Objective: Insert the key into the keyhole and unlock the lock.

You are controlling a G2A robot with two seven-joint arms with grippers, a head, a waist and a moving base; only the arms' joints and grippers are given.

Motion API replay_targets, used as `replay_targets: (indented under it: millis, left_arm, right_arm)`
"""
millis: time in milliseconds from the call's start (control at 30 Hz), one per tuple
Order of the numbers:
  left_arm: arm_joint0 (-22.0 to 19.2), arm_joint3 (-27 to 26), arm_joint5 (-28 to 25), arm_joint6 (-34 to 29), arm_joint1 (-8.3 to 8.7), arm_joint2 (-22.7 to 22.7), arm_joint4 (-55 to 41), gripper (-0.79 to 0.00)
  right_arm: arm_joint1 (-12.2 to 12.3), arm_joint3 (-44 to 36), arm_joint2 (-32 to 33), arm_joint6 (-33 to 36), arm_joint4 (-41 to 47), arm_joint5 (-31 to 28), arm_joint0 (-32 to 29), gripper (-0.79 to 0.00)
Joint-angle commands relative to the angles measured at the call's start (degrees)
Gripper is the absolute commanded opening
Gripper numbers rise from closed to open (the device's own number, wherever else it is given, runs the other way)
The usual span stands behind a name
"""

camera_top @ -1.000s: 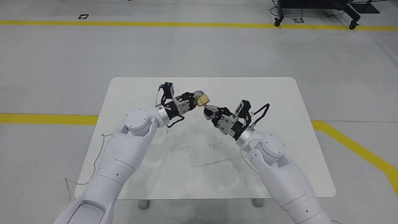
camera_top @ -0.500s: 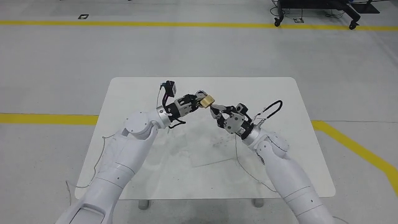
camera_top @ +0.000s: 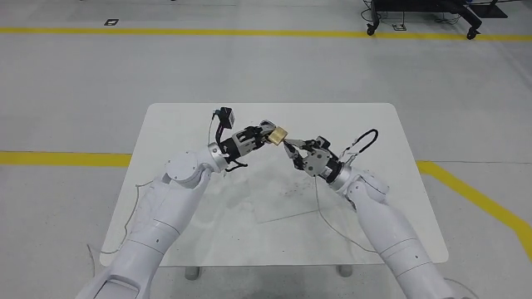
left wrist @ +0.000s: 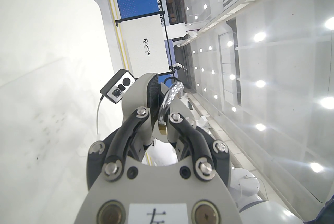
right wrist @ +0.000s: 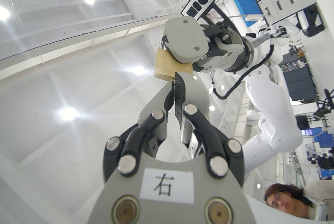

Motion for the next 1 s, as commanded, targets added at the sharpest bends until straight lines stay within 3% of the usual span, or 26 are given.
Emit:
replay_targets:
  millis: [0, 267, 367, 500, 700, 933, 967]
  left_arm:
    - [0.0, 0.1, 0.4, 0.3, 0.02, -0.1, 0.0, -0.785]
    - [-0.3, 0.2, 4.6, 1.5, 0.28, -0.1, 2.8, -0.785]
    - [-1.1, 0.1, 7.8, 3.9, 0.55, 1.4, 10.6, -0.785]
    - [-1.4, -1.0, 11.6, 3.2, 0.55, 5.5, 20.4, -0.785]
    - [-4.3, 0.7, 17.3, -7.6, 0.08, 13.3, 31.9, -0.785]
    - [-7.4, 4.8, 21.1, -9.7, -1.43, 18.3, 36.0, -0.785]
    - [-7.7, 5.2, 21.1, -9.7, -1.58, 18.6, 36.0, -0.631]
  right_arm:
    - [0.1, -0.8, 0.3, -1.3, -1.7, -1.9, -0.5, 0.0]
    - [2.0, -9.7, 6.6, -5.9, -14.7, -14.8, -7.1, 0.0]
    - [3.0, -16.0, 11.7, -10.7, -20.1, -19.5, -12.6, 0.0]
    - [3.4, -19.4, 14.2, -12.4, -21.9, -20.3, -15.6, 0.0]
    - [3.4, -19.4, 14.2, -12.4, -21.9, -20.3, -15.6, 0.0]
    - [3.4, -19.4, 14.2, -12.4, -21.9, -20.3, -15.6, 0.0]
    - [3.4, -19.4, 14.2, -12.4, -21.9, -20.3, -15.6, 0.0]
